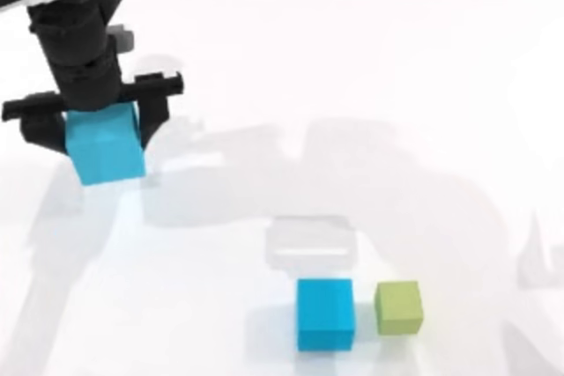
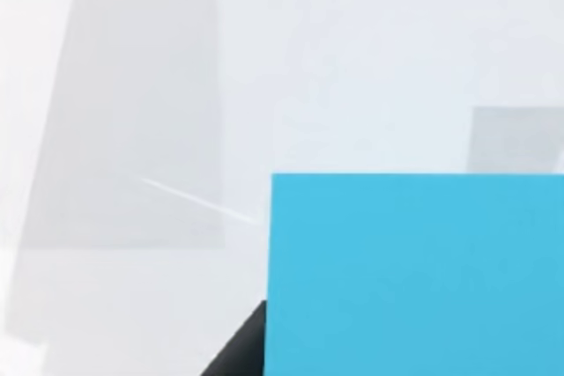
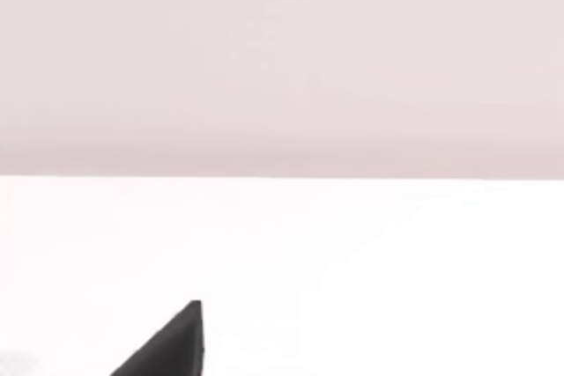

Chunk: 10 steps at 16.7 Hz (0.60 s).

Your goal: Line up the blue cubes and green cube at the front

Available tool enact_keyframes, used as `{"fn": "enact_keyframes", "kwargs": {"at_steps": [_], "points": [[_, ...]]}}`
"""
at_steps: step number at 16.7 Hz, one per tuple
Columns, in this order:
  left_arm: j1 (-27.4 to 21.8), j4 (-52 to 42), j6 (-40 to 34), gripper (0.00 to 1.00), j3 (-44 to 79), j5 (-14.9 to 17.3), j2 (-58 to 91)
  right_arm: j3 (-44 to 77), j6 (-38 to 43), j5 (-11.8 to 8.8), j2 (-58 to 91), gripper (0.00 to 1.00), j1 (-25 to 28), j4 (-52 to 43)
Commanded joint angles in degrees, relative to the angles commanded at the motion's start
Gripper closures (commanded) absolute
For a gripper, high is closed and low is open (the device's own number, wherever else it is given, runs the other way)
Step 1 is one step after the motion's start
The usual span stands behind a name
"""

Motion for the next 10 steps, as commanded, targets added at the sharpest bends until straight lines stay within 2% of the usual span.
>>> {"fn": "enact_keyframes", "kwargs": {"at_steps": [3, 5, 10], "points": [[-1.2, 0.2, -0.5, 1.00, -0.9, 0.0, -0.5, 0.0, 0.0, 0.0, 0.0, 0.00, 0.0, 0.0], [-4.4, 0.4, -2.8, 1.00, -3.6, -0.1, -3.0, 0.0, 0.0, 0.0, 0.0, 0.00, 0.0, 0.0], [-19.4, 1.3, -11.7, 1.00, -15.1, -0.2, -13.2, 0.0, 0.0, 0.0, 0.0, 0.00, 0.0, 0.0]]}}
